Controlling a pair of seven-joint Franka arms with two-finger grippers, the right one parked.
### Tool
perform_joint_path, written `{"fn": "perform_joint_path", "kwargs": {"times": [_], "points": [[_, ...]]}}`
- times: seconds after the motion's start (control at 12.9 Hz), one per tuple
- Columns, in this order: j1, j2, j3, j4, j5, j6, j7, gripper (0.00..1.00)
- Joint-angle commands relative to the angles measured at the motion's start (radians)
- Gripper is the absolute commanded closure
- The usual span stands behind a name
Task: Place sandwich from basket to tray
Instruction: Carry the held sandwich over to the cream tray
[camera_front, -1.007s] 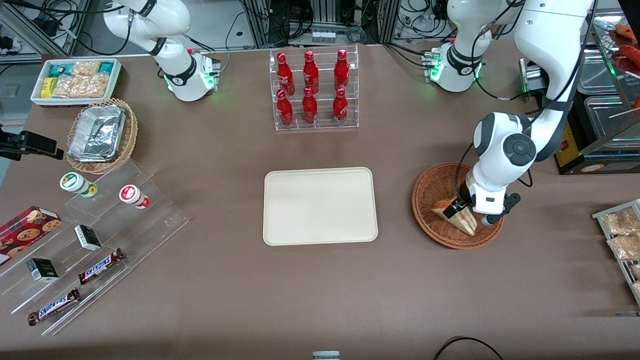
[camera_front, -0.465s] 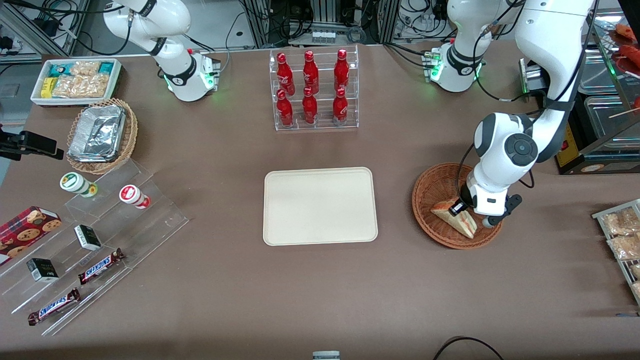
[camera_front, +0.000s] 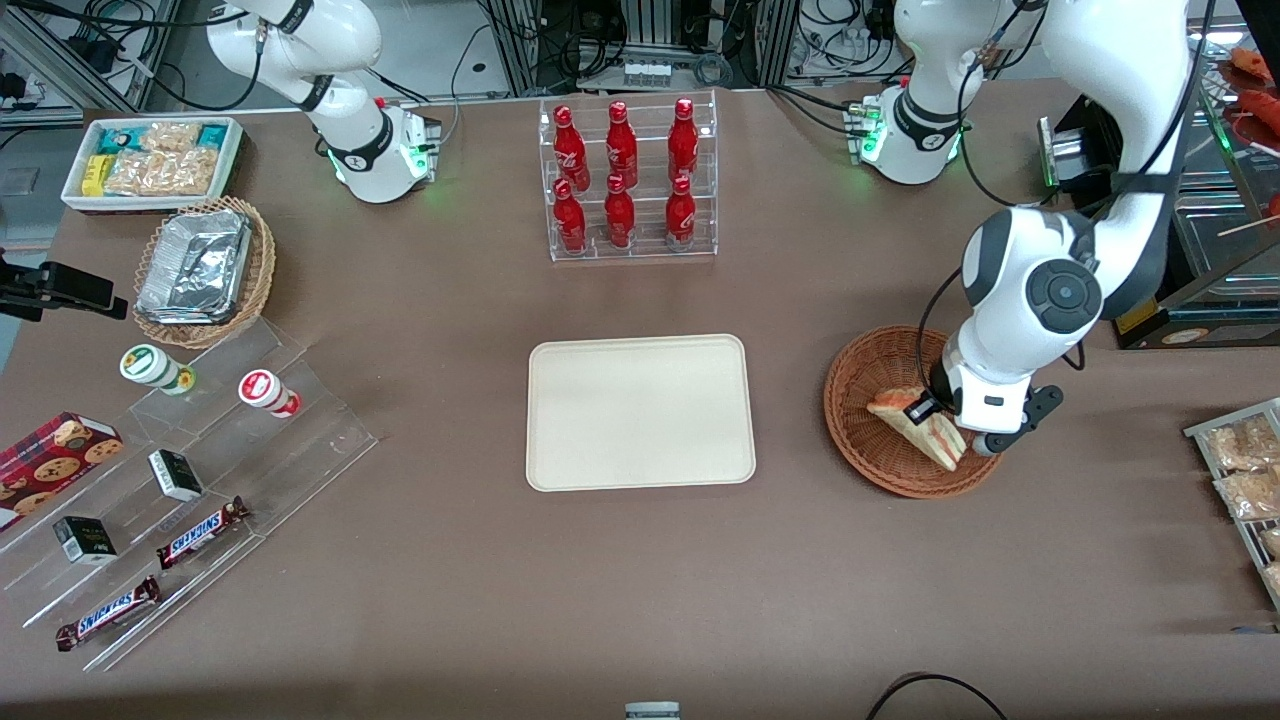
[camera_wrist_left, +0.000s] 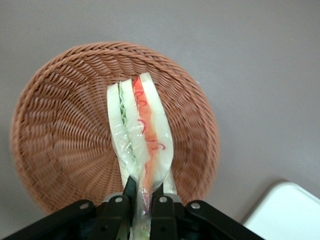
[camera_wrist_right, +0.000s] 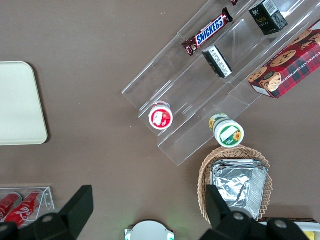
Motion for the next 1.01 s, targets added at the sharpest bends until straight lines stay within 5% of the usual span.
{"fn": "perform_joint_path", "kwargs": {"times": [0.0, 0.54, 0.93], "points": [[-0.079, 0.003, 0.004, 0.149, 0.016, -0.163, -0.019, 1.00], [-0.401, 0.163, 0.006, 0.336, 0.024, -0.258, -0.170, 1.00], [-0.534, 0.296, 0.004, 0.410, 0.068, -0.124, -0.153, 1.00]]}}
